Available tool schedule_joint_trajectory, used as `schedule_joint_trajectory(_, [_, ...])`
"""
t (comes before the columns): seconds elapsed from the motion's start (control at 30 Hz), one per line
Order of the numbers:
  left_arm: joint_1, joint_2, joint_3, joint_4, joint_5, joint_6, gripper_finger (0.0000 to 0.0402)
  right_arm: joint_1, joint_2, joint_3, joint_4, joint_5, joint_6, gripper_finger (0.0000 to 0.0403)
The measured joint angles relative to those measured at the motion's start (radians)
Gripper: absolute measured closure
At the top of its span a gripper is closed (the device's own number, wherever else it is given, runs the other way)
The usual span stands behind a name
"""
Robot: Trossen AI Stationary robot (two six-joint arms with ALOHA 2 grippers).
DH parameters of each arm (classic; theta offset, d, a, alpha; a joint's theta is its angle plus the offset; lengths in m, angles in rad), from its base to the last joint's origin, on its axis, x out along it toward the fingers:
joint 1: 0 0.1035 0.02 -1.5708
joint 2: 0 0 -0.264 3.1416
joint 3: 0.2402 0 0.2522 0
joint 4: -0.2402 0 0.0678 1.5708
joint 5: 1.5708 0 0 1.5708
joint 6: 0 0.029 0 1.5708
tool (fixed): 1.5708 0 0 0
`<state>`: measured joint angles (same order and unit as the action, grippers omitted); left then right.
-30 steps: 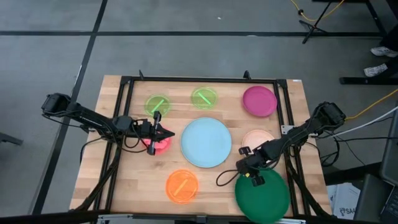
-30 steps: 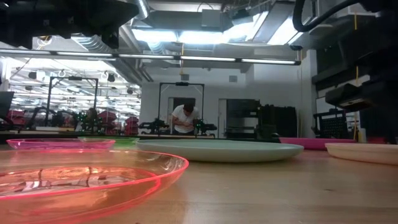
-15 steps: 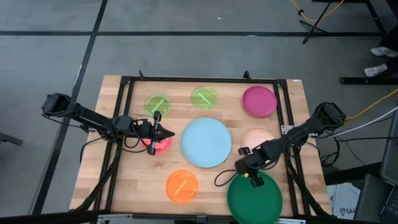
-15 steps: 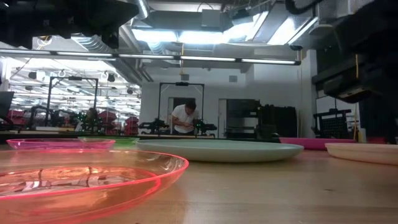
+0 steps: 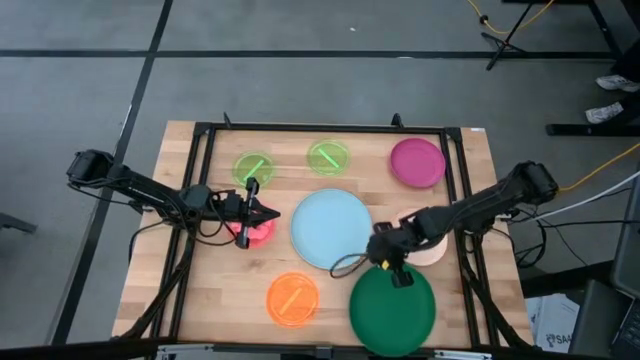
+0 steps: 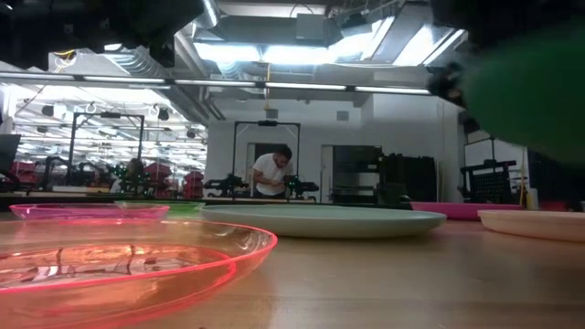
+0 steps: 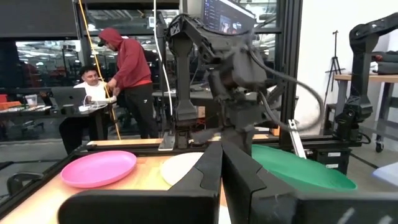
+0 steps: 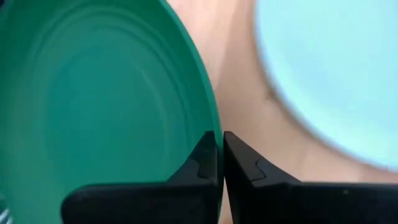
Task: Stack plastic plates
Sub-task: Stack the green plate on top of the blue plate
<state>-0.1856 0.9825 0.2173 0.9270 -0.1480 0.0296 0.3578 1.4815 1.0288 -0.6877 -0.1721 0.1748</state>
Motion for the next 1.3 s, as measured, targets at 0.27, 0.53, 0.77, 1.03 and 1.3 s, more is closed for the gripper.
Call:
schedule_joint_trajectory(0.27, [0.0, 0.0, 0.0, 0.008, 0.0, 0.0, 0.0398, -0.157, -0.056, 0.015, 0.029, 0.031, -0.015, 0.0402])
schedule_joint_trajectory(0.53, [0.0, 0.0, 0.0, 0.009, 0.0, 0.0, 0.0398, -0.333, -0.058, 0.014, 0.127, 0.037, -0.044, 0.0398])
schedule_joint_trajectory(0.77, [0.0, 0.0, 0.0, 0.008, 0.0, 0.0, 0.0398, -0.47, -0.048, 0.014, 0.26, 0.033, -0.053, 0.0398])
schedule_joint_trajectory(1.03, [0.0, 0.0, 0.0, -0.002, 0.0, 0.0, 0.0398, -0.582, 0.03, 0.014, 0.313, 0.012, -0.079, 0.0397])
schedule_joint_trajectory(1.3, [0.0, 0.0, 0.0, 0.002, 0.002, -0.001, 0.0398, -0.622, 0.112, 0.014, 0.318, -0.03, -0.106, 0.0397])
